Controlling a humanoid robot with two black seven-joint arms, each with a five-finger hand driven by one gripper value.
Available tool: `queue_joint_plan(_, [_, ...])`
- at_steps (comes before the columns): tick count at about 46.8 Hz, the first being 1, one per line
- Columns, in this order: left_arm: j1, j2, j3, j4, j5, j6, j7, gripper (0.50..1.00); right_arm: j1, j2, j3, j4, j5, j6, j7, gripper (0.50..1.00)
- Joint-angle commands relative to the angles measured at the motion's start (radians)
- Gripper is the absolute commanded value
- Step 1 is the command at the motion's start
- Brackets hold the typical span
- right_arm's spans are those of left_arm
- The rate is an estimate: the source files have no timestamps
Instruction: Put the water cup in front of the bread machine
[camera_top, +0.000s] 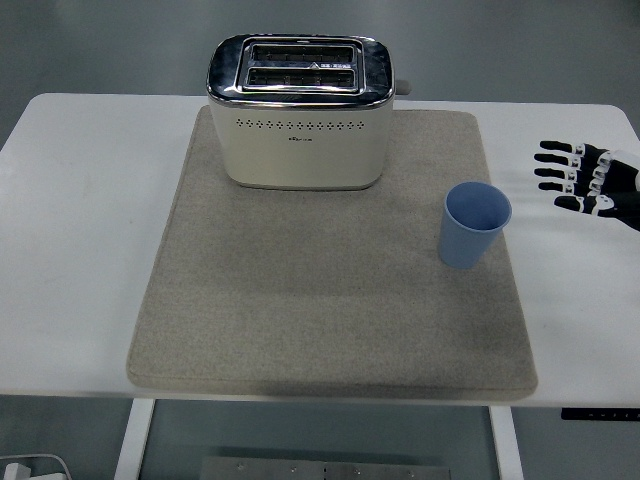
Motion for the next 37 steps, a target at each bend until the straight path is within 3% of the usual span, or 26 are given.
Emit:
queue_joint_plan(1, [0.000,0.000,0.000,0.000,0.000,0.000,0.000,1.000,0.000,-0.010,-0.008,0.046,-0.004,-0.046,-0.001,0.928])
queue_joint_plan(18, [0.000,0.000,0.000,0.000,0.000,0.000,0.000,1.000,0.000,-0.013,-0.074,0.190,-0.002,-0.322,0.000,0.928])
queue_joint_plan(27, [0.000,0.000,0.000,0.000,0.000,0.000,0.000,1.000,-0.034,0.002,-0.086,0.195,0.004,-0.385,0.009,0.928])
queue_joint_plan(37, [0.000,0.000,0.000,0.000,0.000,0.000,0.000,1.000,-0.051,-0.003,-0.085,0.195,0.007,-0.385,0.014,0.928])
